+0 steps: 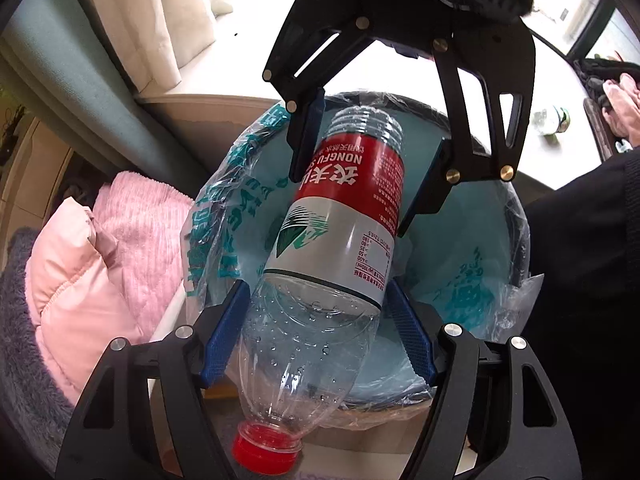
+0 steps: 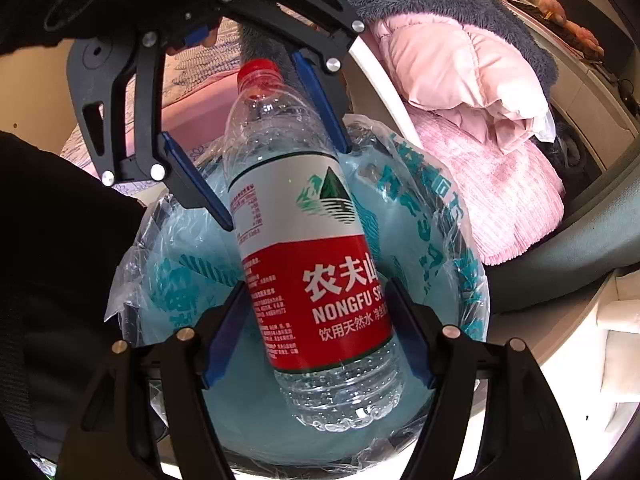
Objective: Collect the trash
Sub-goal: 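Open both grippers to drop the bottle into the bin, then move both tools back over the sill toward the crumpled white tissue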
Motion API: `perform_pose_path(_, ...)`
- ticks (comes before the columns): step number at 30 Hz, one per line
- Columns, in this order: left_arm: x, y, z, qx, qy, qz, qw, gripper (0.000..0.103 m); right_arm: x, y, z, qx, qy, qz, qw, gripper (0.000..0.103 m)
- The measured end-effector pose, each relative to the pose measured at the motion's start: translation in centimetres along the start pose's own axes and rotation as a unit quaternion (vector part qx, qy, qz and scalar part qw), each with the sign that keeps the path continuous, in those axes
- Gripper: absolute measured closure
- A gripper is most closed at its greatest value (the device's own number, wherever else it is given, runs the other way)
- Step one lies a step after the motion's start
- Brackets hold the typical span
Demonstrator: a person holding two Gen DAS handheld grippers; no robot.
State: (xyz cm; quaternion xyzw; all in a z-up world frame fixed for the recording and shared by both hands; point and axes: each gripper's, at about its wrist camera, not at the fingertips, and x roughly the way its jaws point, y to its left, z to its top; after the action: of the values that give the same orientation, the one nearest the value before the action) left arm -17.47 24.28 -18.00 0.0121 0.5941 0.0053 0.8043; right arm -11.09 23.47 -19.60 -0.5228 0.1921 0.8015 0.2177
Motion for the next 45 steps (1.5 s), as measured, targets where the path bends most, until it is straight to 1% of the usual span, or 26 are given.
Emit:
perform_pose_path(2, -0.1, 0.1, 0.0, -0.004, -0.002, -0.001, 1.0, 0.035, 0.0, 0.3, -0.1, -0.006, -0.01, -0.011, 1.0, 0.036)
perform_pose_path(3, -0.1, 0.0, 0.0, -0.006, -0.001, -0.006, 1.0, 0.035, -0.2, 0.4, -0.2, -0.004, -0.017, -0.018, 1.0, 0.032)
perform_pose_path(4, -0.2, -0.1, 0.0, -0.007, 0.0, -0.011, 0.9999, 0.034, -0.4, 0.3, -0.2, 0.003, -0.024, -0.023, 0.999, 0.019)
perform_pose_path(5, -0.1, -0.3, 0.0, -0.005, 0.001, -0.01, 0.9999, 0.027, -0.8, 0.3, -0.3, 0.01, -0.033, -0.029, 0.999, 0.007)
perform_pose_path(6, -0.1, -0.5, 0.0, -0.002, -0.001, -0.003, 1.0, 0.014, -1.3, 0.2, -0.3, 0.016, -0.041, -0.037, 0.998, 0.007)
perform_pose_path(8, -0.2, -0.9, 0.1, -0.003, -0.01, 0.01, 0.9999, 0.006, -2.2, 0.2, -0.6, 0.033, -0.047, -0.052, 0.997, 0.007)
perform_pose_path(11, -0.9, -0.8, 0.4, -0.021, -0.037, 0.012, 0.999, 0.006, -3.7, -0.1, -1.2, 0.065, -0.057, -0.071, 0.994, 0.007)
perform_pose_path(14, -1.5, -0.9, 0.6, -0.03, -0.052, 0.009, 0.9981, 0.006, -5.0, 0.0, -2.2, 0.102, -0.066, -0.09, 0.989, 0.007)
perform_pose_path(17, -1.7, -1.1, 0.8, -0.03, -0.057, 0.005, 0.9979, 0.006, -6.4, 0.4, -3.5, 0.145, -0.079, -0.11, 0.98, 0.007)
perform_pose_path(19, -1.9, -1.3, 1.0, -0.031, -0.063, 0.002, 0.9975, 0.006, -7.5, 0.5, -4.5, 0.177, -0.093, -0.125, 0.972, 0.007)
perform_pose_path(21, -2.3, -1.5, 1.1, -0.036, -0.069, 0.001, 0.9969, 0.006, -8.4, 0.9, -5.5, 0.215, -0.104, -0.149, 0.96, 0.007)
perform_pose_path(26, -3.0, -1.3, 1.8, -0.044, -0.079, 0.002, 0.9959, 0.006, -11.0, 2.3, -8.3, 0.291, -0.141, -0.182, 0.929, 0.007)
perform_pose_path(28, -3.3, -1.3, 2.2, -0.047, -0.09, 0.005, 0.9949, 0.006, -11.9, 2.8, -9.5, 0.32, -0.15, -0.201, 0.914, 0.007)
perform_pose_path(31, -3.8, -1.7, 3.0, -0.055, -0.111, -0.004, 0.9923, 0.006, -13.1, 3.9, -11.4, 0.363, -0.162, -0.221, 0.89, 0.007)
perform_pose_path(34, -3.9, -2.6, 4.3, -0.048, -0.124, -0.004, 0.9912, 0.006, -14.1, 5.2, -13.7, 0.405, -0.169, -0.247, 0.864, 0.007)
perform_pose_path(37, -4.1, -3.7, 5.9, -0.036, -0.137, -0.013, 0.9898, 0.006, -15.1, 6.8, -16.3, 0.449, -0.175, -0.271, 0.834, 0.007)
perform_pose_path(41, -4.1, -5.7, 8.7, -0.016, -0.154, -0.036, 0.9873, 0.006, -16.3, 8.9, -20.1, 0.5, -0.177, -0.296, 0.795, 0.007)
perform_pose_path(43, -3.8, -6.8, 10.3, -0.004, -0.158, -0.05, 0.9861, 0.006, -16.8, 10.0, -21.7, 0.519, -0.177, -0.308, 0.778, 0.007)
perform_pose_path(45, -3.4, -8.0, 11.8, 0.008, -0.163, -0.062, 0.9847, 0.006, -17.4, 10.9, -23.2, 0.537, -0.176, -0.324, 0.759, 0.007)
